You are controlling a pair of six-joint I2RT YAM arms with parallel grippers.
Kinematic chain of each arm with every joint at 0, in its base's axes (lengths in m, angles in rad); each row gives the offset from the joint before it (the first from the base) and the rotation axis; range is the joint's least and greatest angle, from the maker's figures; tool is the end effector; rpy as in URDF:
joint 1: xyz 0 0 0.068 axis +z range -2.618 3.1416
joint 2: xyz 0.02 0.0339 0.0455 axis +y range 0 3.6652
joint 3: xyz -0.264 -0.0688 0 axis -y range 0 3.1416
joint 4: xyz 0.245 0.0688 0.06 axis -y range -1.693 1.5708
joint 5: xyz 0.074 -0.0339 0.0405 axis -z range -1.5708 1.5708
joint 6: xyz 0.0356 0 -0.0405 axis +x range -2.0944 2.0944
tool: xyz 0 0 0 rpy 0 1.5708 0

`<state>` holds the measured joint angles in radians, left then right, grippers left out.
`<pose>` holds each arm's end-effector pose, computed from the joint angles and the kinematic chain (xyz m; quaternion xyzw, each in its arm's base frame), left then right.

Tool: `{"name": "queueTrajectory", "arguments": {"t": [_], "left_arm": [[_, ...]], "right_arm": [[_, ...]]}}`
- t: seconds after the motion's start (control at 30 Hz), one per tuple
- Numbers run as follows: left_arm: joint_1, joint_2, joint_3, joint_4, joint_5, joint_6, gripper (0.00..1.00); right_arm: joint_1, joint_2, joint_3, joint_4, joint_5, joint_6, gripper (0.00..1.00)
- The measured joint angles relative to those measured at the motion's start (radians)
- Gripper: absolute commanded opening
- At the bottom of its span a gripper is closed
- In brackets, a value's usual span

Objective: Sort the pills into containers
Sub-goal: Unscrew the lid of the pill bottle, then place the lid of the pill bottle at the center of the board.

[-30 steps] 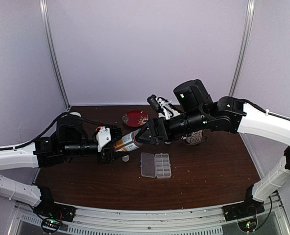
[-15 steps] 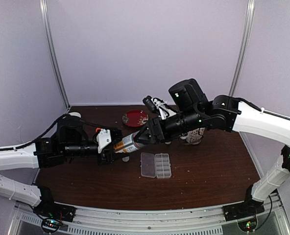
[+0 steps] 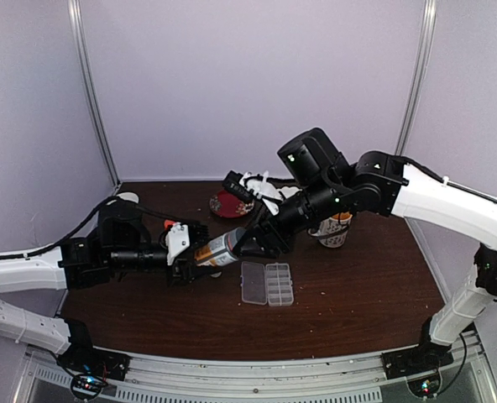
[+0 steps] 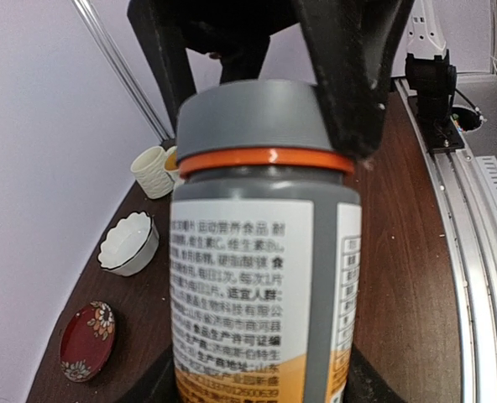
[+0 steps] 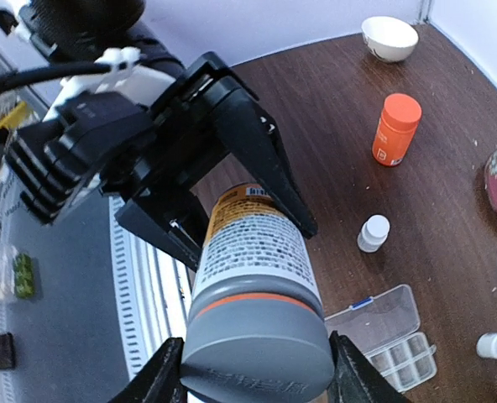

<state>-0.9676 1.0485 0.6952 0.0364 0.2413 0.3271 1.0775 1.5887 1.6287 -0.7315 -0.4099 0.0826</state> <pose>0.1303 -0.2042 0.2800 0.5412 0.5987 -0.2759 0.5221 0.1529 0.3144 0.3792 -0.4989 0.7373 0.3824 0.2476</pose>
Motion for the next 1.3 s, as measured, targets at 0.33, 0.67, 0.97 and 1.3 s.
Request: {"name": "queueTrajectory", "arguments": {"t": [0.33, 0.67, 0.97, 1.3], "left_arm": [[-0.004, -0.031, -0.042, 0.049, 0.042, -0.074, 0.0], [-0.002, -0.035, -0.071, 0.037, -0.079, -0.189, 0.0], [-0.002, -0.007, -0.071, 0.011, -0.104, -0.2, 0.0], [-0.002, -0.019, -0.064, -0.005, -0.126, -0.176, 0.0]], "right_arm": [[0.011, -0.06, -0.075, 0.079, -0.024, -0.651, 0.11], [-0.056, -0.248, -0.292, 0.241, 0.013, -0.577, 0.06], [-0.136, -0.307, -0.491, 0.153, 0.304, -0.112, 0.03], [-0.283, -0.309, -0.751, 0.04, 0.351, 0.187, 0.13]]}}
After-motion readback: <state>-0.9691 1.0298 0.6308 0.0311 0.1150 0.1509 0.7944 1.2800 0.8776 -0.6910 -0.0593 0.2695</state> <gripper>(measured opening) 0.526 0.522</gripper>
